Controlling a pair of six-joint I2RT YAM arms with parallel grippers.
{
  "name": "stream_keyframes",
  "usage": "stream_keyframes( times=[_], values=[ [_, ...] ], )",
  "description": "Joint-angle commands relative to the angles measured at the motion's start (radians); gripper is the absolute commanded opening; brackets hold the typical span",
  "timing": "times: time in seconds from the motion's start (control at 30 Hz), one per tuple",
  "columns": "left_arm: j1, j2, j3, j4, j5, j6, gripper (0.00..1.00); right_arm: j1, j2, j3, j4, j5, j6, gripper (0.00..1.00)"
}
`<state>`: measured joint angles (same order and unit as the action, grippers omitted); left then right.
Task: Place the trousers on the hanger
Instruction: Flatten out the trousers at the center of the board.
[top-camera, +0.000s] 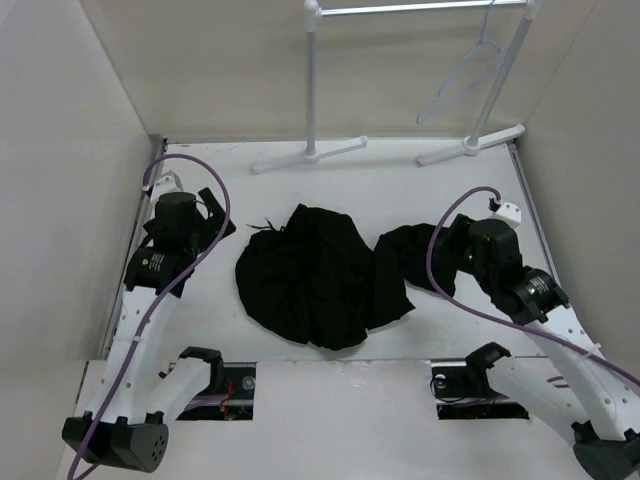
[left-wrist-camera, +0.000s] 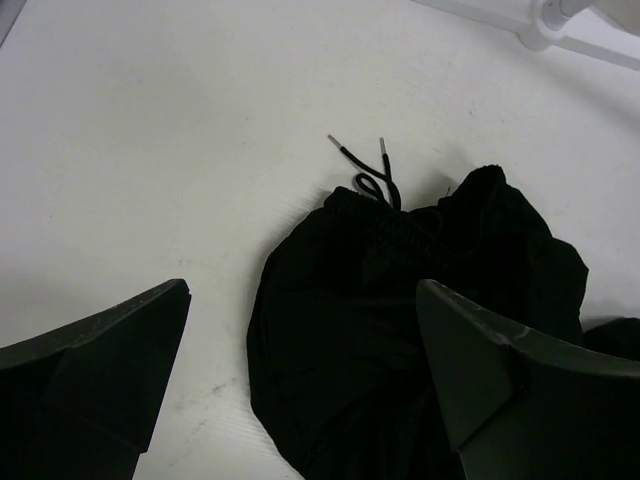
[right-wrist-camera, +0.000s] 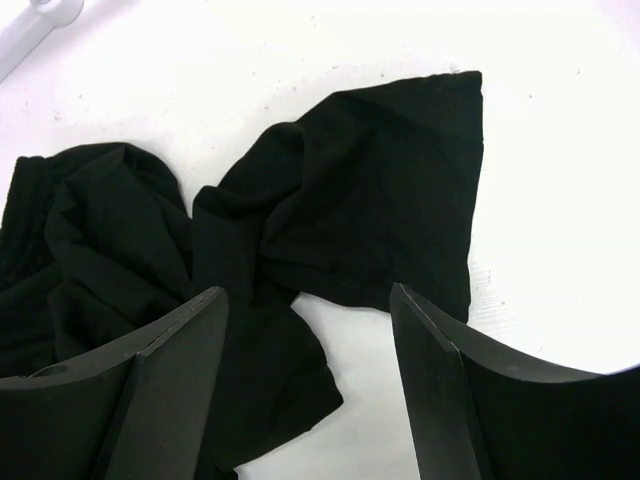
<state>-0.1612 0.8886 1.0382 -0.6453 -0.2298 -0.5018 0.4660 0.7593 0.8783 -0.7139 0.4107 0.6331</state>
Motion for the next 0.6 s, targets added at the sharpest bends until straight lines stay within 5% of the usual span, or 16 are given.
stream_keyframes(
  times=[0.0, 0.13, 0.33, 0.47, 0.5, 0.57],
  values=[
    [0.028, 0.026, 0.022, -0.014, 0.001, -0.029, 1.0, 0.015, -0.018, 0.053, 0.05, -0.009, -0.019, 0.72],
    [0.064, 0.015, 0.002, 0.033, 0.026, -0.034, 1.0, 0.041, 0.001, 0.086, 0.057, -0.042, -0.018, 0.61],
    [0.073, -0.043, -0.069, 0.11, 0.017, -0.104, 1.0, 0.188, 0.138, 0.188, 0.068, -0.079, 0.016, 0.15],
    [0.104, -0.097, -0.095, 0.104, -0.008, -0.17, 1.0, 0.312, 0.316, 0.298, 0.114, -0.095, 0.01, 0.09],
    [0.105, -0.096, -0.096, 0.101, 0.015, -0.167, 0.97, 0.34, 0.377, 0.336, 0.135, -0.098, 0.005, 0.1],
    [0.108, -0.08, -0.098, 0.089, 0.061, -0.138, 0.46, 0.381, 0.499, 0.405, 0.175, -0.124, -0.01, 0.17]
  ],
)
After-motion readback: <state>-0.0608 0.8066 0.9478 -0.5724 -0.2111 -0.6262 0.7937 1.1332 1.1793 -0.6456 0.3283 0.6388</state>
